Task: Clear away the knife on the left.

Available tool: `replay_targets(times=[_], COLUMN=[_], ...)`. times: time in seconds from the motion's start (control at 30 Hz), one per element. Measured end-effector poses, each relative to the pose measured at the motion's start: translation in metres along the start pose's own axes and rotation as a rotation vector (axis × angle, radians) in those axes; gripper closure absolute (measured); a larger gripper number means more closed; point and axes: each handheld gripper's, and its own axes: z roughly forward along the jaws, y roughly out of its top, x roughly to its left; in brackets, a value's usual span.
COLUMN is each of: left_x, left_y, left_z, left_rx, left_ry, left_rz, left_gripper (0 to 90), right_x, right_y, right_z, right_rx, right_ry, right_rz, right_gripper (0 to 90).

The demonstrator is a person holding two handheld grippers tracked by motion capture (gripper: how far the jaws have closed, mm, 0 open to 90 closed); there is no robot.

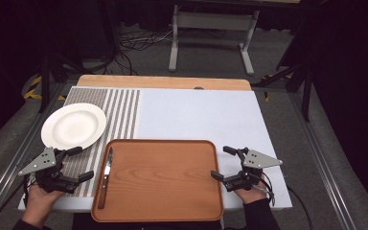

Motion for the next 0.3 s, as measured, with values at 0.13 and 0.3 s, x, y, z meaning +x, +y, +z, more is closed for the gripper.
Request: replay_targets(times=[0.13, 0.3], left_x=[-0.0007, -0.0002], left_y=[-0.0001, 0.0006], left_z=[-0.0005, -0.0033], left_rx=[0.003, -0.009], left_ry=[0.01, 0.017], left_rz=[-0.001, -0.002], left_gripper=[0.3, 0.3], right_x=[-0.0003, -0.0001], right_y=[-0.0001, -0.0003], right_z=[-0.0013, -0.0013], right_rx=[-0.004, -0.004], right_ry=[-0.002, -0.001], right_rz=[-0.001, -0.002], right_gripper=[3.9, 3.9])
